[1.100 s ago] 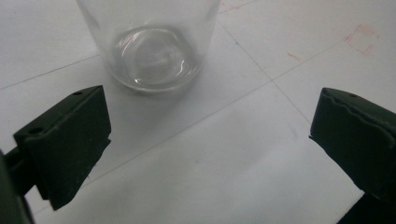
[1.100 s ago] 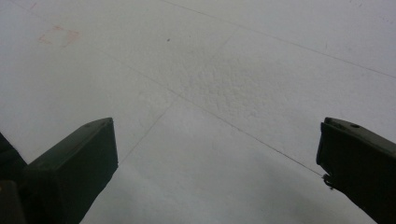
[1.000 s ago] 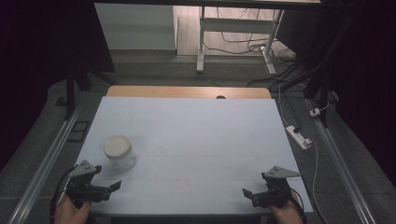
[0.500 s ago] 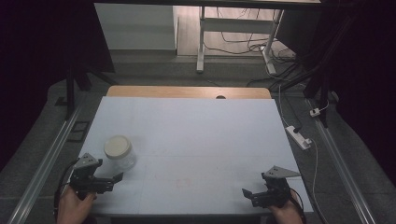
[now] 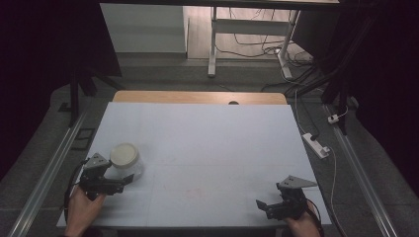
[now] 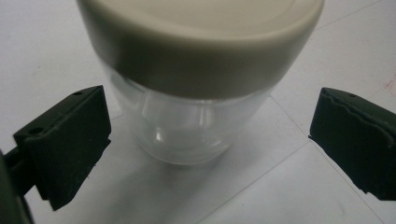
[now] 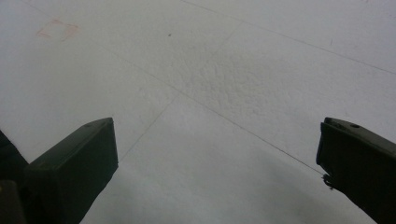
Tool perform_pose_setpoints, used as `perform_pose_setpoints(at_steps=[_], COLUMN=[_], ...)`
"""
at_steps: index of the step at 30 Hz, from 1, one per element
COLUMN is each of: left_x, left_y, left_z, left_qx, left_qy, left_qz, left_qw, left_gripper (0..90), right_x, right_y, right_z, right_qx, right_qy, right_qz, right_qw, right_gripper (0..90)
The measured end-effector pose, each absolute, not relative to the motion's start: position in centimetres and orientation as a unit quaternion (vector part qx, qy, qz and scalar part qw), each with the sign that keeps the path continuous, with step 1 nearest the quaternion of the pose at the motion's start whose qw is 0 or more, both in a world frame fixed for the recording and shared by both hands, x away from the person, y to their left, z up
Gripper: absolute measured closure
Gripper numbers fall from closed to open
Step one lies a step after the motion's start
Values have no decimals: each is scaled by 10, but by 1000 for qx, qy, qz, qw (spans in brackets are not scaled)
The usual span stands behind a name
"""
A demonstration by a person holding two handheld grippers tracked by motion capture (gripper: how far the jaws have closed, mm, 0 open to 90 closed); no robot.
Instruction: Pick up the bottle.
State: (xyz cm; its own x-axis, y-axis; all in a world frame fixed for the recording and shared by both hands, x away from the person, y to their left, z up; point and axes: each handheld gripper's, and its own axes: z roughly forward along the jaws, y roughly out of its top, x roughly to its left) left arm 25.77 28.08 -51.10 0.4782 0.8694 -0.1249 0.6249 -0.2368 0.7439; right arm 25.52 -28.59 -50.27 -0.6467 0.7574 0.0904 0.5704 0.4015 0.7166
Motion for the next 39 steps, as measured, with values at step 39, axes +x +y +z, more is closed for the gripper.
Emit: perform_pose_setpoints(at_steps=[39], left_x=[289], left_y=[271], left_z=[-511], left_qx=[786], left_qy=[465], left_qz=[184], left_qw=[364], left_gripper=[66], right_x=[257], right_y=[-285], right_z=[-503], right_qx=[401], right_qy=[831], right_qz=[367], right_qw=[119], right_gripper=[0])
